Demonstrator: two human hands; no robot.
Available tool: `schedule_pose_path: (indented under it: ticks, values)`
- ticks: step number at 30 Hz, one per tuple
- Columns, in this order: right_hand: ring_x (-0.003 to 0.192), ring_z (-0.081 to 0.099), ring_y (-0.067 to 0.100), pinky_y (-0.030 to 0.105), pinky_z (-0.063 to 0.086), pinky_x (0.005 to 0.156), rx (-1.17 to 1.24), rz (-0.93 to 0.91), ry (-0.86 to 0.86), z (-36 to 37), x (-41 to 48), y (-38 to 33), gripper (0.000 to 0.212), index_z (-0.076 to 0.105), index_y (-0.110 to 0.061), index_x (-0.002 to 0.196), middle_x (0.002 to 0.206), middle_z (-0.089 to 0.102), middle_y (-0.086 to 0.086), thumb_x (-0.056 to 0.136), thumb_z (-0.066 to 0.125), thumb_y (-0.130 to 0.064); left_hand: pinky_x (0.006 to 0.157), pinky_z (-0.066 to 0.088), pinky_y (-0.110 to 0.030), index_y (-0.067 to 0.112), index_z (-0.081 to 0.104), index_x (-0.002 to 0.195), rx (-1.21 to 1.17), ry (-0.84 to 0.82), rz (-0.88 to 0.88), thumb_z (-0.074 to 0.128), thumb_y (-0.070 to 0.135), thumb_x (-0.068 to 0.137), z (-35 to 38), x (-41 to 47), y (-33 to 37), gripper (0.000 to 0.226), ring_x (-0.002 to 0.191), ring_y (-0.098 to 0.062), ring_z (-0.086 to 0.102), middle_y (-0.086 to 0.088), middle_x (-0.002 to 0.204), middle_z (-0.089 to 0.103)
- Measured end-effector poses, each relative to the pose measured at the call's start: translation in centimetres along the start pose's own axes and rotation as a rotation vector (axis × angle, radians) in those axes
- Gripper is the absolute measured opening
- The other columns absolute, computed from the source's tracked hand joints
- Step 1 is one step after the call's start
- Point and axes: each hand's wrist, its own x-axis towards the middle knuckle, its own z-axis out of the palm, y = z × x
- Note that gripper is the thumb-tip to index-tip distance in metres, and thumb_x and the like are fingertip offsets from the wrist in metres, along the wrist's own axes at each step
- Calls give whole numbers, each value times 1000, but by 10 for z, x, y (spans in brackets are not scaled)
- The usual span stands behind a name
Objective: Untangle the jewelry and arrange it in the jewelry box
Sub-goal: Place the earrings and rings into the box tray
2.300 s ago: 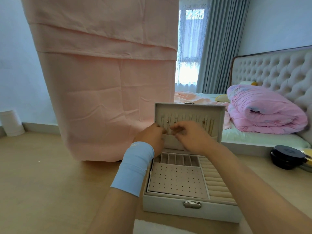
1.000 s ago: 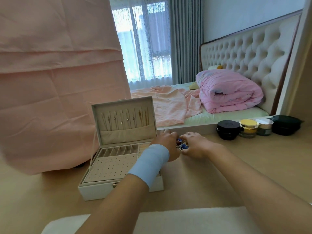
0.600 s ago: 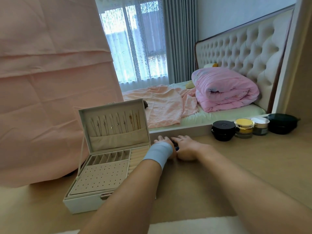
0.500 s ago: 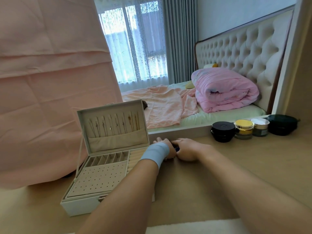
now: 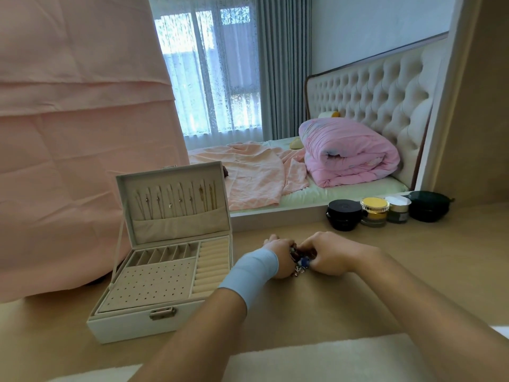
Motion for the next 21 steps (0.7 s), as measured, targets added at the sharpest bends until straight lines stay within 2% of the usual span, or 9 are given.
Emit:
schedule_pose_path:
  ticks: [2, 5, 7, 9, 10, 12, 15, 18, 21]
  values:
    - [108, 61, 13, 32, 53, 97, 7, 36, -24, -6, -14, 1, 41, 66, -30, 129, 123, 66, -5, 89, 67, -23, 111, 34, -46, 25, 45, 135, -7, -33, 39, 48, 24, 93, 4, -9, 5, 42, 130, -30, 34, -10, 135, 38]
    - [105, 58, 10, 21, 49, 85, 19, 57, 28, -12, -26, -1, 43, 65, -27, 130, 131, 60, -2, 91, 60, -11, 116, 28, -48, 29, 35, 147, -32, -15, 82, 50, 23, 93, 1, -22, 5, 56, 138, -28, 26, -7, 147, 32]
    - [92, 60, 7, 19, 47, 74, 23, 41, 116, -12, -25, -7, 37, 66, -27, 124, 132, 57, 0, 95, 53, -9, 116, 29, -47, 31, 29, 151, -35, 96, 93, 51, 17, 91, -10, -32, -2, 66, 142, -25, 26, -3, 152, 31]
    - [78, 59, 4, 20, 46, 66, 15, 25, 177, -11, -20, -18, 34, 64, -30, 122, 135, 57, 1, 96, 52, -10, 114, 33, -45, 35, 32, 149, -19, 231, 95, 50, 12, 90, -22, -42, -16, 66, 139, -24, 31, -1, 151, 35]
    - [78, 58, 4, 21, 47, 68, 3, 9, 186, -10, -16, -25, 37, 62, -32, 125, 137, 56, 1, 96, 52, -11, 114, 34, -44, 36, 35, 147, -17, 277, 97, 50, 11, 89, -29, -46, -25, 65, 138, -24, 34, 0, 150, 37]
    - [92, 59, 9, 23, 48, 80, -35, -31, 156, -5, -8, -42, 43, 58, -35, 132, 145, 53, 0, 95, 52, -14, 114, 33, -41, 35, 39, 145, 9, 340, 94, 49, 12, 89, -39, -55, -43, 62, 138, -23, 34, 0, 150, 38]
    - [110, 58, 14, 23, 45, 90, -58, -73, 75, 7, 2, -67, 47, 55, -37, 141, 151, 47, -3, 97, 53, -19, 116, 28, -39, 31, 35, 148, 150, 384, 43, 53, 24, 89, -43, -70, -66, 62, 141, -22, 26, 1, 153, 32]
    - [120, 59, 18, 31, 49, 102, -43, -66, 36, 26, 15, -78, 46, 57, -39, 139, 149, 49, -3, 96, 50, -23, 118, 22, -41, 28, 25, 152, 159, 303, -35, 57, 41, 85, -36, -79, -84, 76, 146, -25, 16, -1, 160, 18]
    - [118, 60, 21, 36, 50, 103, -97, -51, 52, 37, 26, -77, 37, 66, -33, 130, 139, 55, -4, 98, 50, -21, 120, 14, -40, 23, 13, 155, 148, 208, -50, 54, 52, 86, -30, -83, -92, 85, 150, -25, 10, -2, 164, 10]
